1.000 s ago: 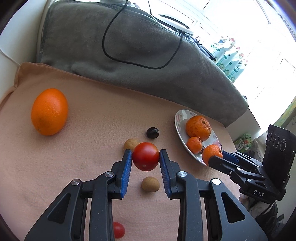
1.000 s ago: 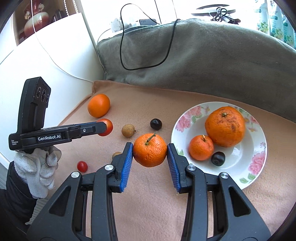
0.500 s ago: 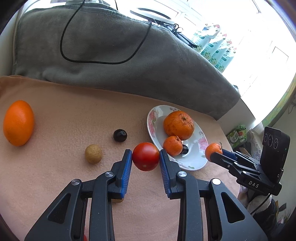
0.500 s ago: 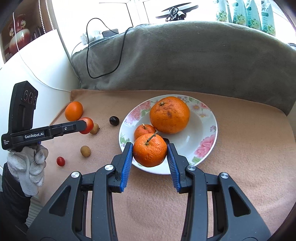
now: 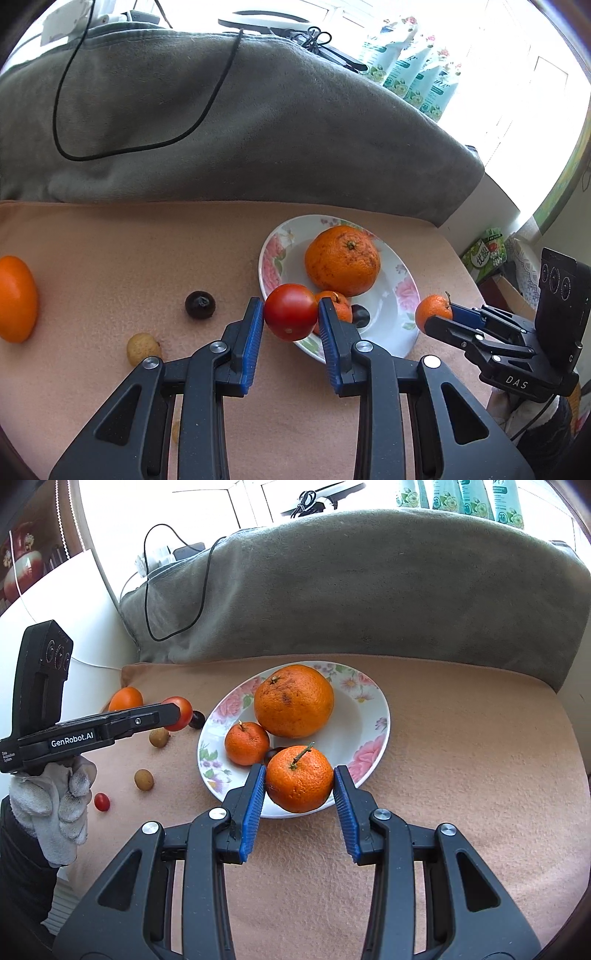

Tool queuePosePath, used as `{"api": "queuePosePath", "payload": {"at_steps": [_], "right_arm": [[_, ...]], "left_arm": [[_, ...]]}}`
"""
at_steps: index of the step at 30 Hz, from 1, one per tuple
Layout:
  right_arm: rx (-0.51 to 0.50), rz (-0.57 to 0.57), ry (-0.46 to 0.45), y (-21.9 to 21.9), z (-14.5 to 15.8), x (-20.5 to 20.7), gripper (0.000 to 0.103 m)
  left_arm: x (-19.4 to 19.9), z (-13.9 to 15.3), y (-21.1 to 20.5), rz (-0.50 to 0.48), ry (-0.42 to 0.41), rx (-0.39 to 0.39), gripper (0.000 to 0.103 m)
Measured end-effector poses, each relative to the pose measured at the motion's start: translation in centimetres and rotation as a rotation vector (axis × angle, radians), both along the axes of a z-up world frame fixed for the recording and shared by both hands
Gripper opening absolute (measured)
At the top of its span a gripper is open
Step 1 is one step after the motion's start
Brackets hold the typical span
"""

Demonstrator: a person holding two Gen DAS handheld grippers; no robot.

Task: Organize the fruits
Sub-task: 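Carry the tomato and tangerine toward the plate with both grippers, then lower tomato and tangerine into the plate and open both grippers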

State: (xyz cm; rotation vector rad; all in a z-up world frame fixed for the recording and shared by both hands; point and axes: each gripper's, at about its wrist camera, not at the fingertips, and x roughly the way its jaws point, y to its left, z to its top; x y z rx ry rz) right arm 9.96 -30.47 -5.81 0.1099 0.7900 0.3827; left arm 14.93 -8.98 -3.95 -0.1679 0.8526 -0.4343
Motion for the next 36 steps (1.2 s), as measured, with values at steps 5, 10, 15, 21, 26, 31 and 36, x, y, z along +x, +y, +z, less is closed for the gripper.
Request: {"api": "queuePosePath", "payload": {"at_steps": [5, 10, 15, 21, 26, 31, 36], "right_arm": [[0.0, -0.009, 0.008, -0.3, -0.3, 0.3, 0.039], [0.0, -0.01, 0.014, -0.3, -0.6, 0.6, 0.039], [-0.009, -0.001, 0.015, 0.0, -0.7, 0.7, 0.039], [-0.021, 0.002, 0.014, 0.3, -0.7, 0.8, 0.04], [-0.029, 0.0, 0.01, 0.4, -0.7, 0.7, 0.04], [-0.033, -0.006, -0.005, 0.5, -0.4, 0.6, 0.06], [-0.06, 0.003, -0.034, 1.0, 0.1, 0.2, 0.076]], "left_arm": [[0.9, -0.2, -0.9, -0.008, -0.006, 0.037, 0.029], [1.5, -0.3, -1.5, -0.016, -0.003, 0.049, 0.029], [1.6, -0.3, -1.6, -0.017, -0.004, 0.053, 0.029], [1.7, -0.2, -1.6, -0.014, -0.005, 0.052, 0.029], [1.8, -0.1, -1.6, -0.016, -0.003, 0.046, 0.029], [1.9, -0.1, -1.7, -0.018, -0.005, 0.045, 0.043], [1.7, 0.2, -1.6, -0.016, -0.015, 0.044, 0.062]]}}
